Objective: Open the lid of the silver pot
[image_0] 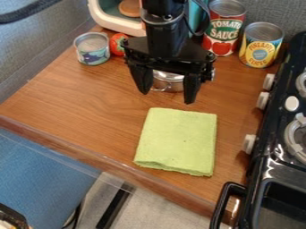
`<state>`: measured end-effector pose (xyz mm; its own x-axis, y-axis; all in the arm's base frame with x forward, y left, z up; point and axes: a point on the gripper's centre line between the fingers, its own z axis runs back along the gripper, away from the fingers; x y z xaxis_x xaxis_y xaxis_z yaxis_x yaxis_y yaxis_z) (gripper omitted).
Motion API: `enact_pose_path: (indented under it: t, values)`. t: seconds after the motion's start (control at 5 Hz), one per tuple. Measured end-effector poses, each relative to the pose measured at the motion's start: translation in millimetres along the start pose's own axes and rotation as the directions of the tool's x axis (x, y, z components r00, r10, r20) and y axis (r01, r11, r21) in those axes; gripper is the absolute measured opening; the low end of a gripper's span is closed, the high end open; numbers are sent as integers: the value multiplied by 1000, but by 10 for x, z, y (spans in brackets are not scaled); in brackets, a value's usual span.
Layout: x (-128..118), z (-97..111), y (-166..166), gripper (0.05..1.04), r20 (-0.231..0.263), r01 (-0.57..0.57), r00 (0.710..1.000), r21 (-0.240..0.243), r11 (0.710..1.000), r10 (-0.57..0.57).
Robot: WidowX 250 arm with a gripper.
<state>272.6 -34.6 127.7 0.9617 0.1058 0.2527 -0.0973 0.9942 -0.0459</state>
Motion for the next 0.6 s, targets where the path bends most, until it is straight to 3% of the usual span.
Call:
enact_pose_path:
  t: [0.4,0.6]
  values:
    - [22,-99,28,1000,-56,-31,998,-2,1000,31]
    - [195,-77,15,1000,-37,-49,998,4,999,49]
